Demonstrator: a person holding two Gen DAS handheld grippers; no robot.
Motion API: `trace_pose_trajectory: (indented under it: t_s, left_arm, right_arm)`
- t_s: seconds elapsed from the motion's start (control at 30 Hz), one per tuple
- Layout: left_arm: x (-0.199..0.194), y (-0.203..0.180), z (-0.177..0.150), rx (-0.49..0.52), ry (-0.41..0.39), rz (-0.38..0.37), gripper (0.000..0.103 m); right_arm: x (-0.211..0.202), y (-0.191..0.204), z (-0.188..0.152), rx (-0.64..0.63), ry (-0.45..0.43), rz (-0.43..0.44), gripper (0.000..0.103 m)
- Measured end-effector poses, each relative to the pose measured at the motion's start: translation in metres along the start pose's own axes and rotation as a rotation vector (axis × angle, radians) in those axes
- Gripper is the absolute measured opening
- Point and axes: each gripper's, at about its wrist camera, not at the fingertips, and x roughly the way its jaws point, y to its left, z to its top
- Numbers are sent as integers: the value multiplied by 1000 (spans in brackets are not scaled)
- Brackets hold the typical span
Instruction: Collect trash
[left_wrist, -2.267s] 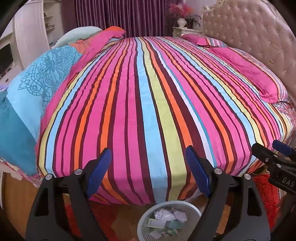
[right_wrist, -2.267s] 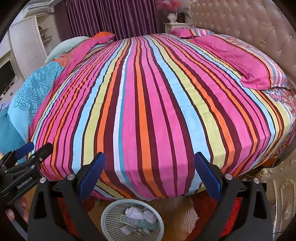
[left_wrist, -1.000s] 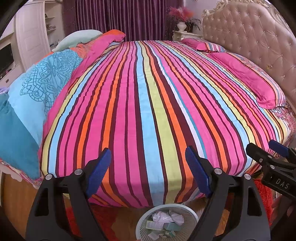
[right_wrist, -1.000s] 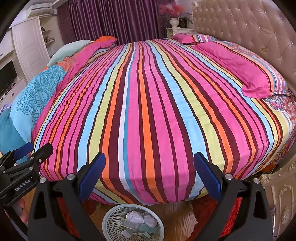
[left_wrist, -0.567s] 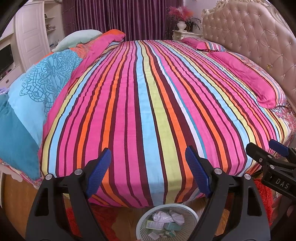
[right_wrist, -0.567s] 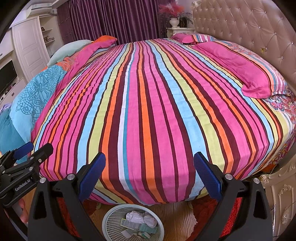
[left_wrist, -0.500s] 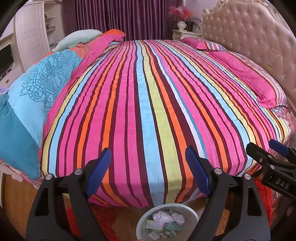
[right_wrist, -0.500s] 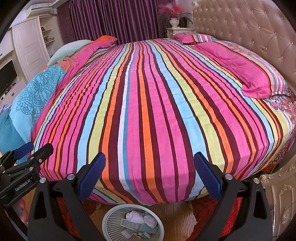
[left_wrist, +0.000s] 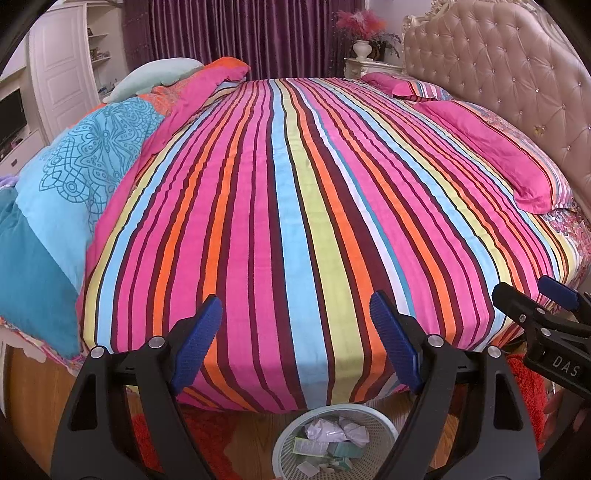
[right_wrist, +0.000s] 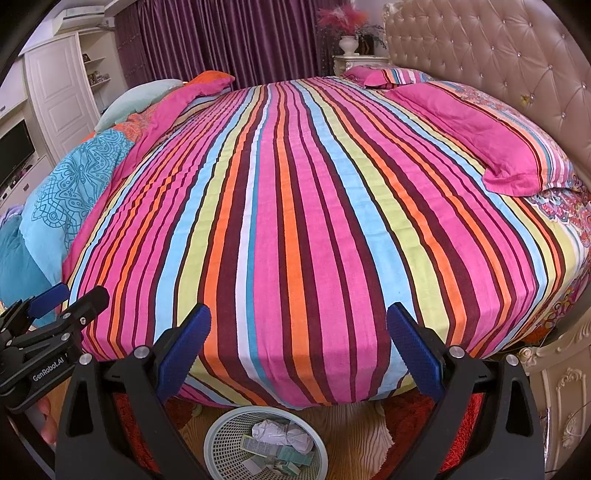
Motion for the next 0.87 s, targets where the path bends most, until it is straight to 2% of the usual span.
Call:
trace_pose_trajectory:
  t_s: [0.5, 0.87]
  left_arm:
    - [-1, 0, 2, -6, -15, 6, 80]
    - [-3, -9, 8, 36, -8, 25, 80]
  right_arm:
    - [0, -1, -1, 3, 0, 2, 91]
    - [0, -2, -3, 2, -1, -1, 91]
